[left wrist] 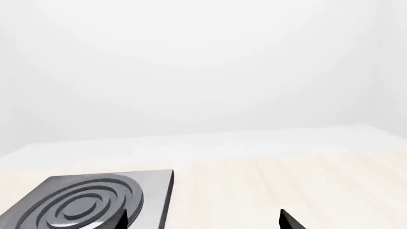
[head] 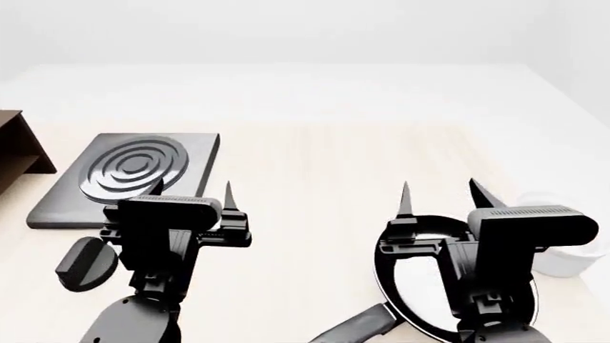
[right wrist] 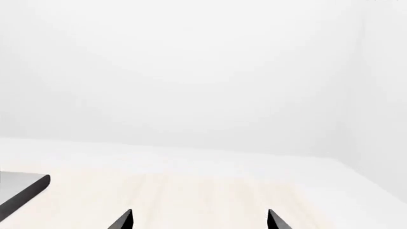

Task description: Put the frying pan on top of the cabinet.

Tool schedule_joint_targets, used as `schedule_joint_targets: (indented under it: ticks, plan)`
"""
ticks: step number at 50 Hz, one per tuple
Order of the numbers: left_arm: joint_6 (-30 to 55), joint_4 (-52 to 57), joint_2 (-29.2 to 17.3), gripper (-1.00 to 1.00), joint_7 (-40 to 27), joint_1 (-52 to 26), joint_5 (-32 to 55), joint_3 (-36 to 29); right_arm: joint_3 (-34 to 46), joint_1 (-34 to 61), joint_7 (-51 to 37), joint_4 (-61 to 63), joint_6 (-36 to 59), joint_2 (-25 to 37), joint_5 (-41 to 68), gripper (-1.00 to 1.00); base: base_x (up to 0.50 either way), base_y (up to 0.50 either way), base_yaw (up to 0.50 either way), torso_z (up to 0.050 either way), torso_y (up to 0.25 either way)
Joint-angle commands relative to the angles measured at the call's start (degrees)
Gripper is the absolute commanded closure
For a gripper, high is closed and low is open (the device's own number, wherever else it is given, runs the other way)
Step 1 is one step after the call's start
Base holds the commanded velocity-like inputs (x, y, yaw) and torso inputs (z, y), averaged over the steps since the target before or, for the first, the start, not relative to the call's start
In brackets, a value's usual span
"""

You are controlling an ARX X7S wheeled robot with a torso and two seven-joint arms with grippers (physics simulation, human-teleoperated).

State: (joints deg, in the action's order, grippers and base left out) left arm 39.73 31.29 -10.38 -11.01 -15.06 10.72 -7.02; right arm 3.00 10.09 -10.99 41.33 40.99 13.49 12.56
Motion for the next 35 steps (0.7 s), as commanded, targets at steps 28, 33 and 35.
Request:
schedule_joint_targets:
  ticks: [28, 33, 35]
  plan:
    - [50.15, 16.56, -12.99, -1.0, 21.54, -19.41, 38.82, 0.42, 0.85, 0.36, -1.12, -0.76, 0.31, 0.95, 0.72, -1.0, 0.09, 0.0, 0.0, 0.0, 0.0]
    - [49.7, 12.21, -16.49, -1.0, 14.14, -22.56, 55.13, -0.9, 1.06, 0.37, -1.36, -0.47, 0.44, 1.28, 0.54, -1.0, 0.0, 0.0, 0.0, 0.0, 0.0]
    - [49.07, 12.27, -16.98, -1.0, 13.77, -22.49, 56.18, -1.49, 1.0, 0.41, -1.45, -0.33, 0.42, 1.35, 0.57, -1.0, 0.0, 0.0, 0.0, 0.0, 0.0]
